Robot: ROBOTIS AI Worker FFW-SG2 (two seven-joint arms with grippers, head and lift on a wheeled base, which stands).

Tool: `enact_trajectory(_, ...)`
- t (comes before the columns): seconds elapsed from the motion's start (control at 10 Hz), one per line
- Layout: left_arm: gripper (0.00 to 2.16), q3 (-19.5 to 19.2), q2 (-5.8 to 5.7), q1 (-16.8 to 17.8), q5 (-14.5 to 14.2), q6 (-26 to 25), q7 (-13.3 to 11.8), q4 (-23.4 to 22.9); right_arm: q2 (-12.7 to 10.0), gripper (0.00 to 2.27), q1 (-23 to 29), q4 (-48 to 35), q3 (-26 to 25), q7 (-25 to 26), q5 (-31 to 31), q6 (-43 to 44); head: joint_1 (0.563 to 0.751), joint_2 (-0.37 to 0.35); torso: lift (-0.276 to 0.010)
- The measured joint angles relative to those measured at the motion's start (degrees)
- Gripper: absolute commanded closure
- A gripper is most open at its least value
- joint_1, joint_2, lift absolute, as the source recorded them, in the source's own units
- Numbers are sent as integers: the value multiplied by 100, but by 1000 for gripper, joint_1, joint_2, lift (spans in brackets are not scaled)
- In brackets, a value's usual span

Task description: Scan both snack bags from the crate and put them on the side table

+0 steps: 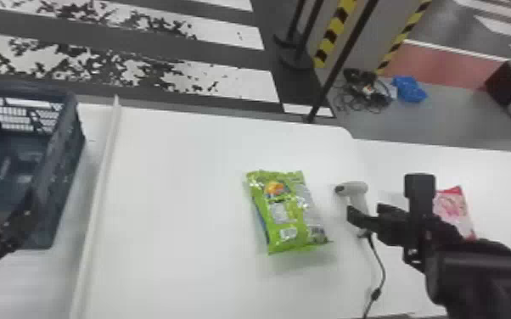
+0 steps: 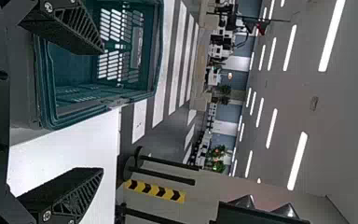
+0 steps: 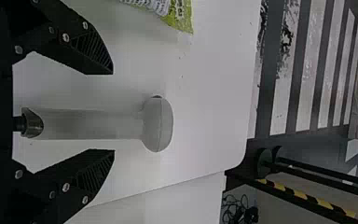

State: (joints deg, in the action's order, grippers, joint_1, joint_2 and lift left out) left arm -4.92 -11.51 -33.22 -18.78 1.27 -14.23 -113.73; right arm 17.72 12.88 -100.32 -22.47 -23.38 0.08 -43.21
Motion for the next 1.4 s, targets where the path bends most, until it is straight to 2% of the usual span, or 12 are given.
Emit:
enact_trajectory(0.1, 103, 0, 0, 0, -6, 4, -1, 3, 85, 90, -156, 260, 77, -11, 20, 1, 695, -314, -87)
enact_trajectory(0.2, 103, -3, 0, -5, -19, 14, -7, 4, 191, 269, -335, 537, 200, -25, 37, 1, 695, -315, -87)
enact_trajectory(0.3, 103, -8, 0, -11, -27, 25, -9, 4, 281, 680, -527, 814, 309, -47, 62, -8, 695, -315, -87)
enact_trajectory(0.4, 103, -9, 0, -21, -29, 43, -9, 3, 355, 1612, -694, 1047, 370, -160, 78, -15, 695, -315, -87)
enact_trajectory(0.5, 103, -15, 0, -32, -29, 51, -9, 2, 410, 2233, -787, 1180, 407, -202, 80, -21, 695, -316, -87)
enact_trajectory(1.0, 103, -20, 9, -39, -29, 57, -9, -8, 457, 2246, -720, 1090, 385, -204, 38, -154, 695, -322, -87)
enact_trajectory(1.2, 103, -39, 9, -44, -32, 71, -9, -9, 373, 2246, -313, 396, 108, -190, -136, -504, 695, -325, -87)
enact_trajectory(1.4, 103, -44, 9, -44, -38, 74, -9, 3, 111, 2246, 415, -812, -286, -193, -325, -932, 695, -322, -87)
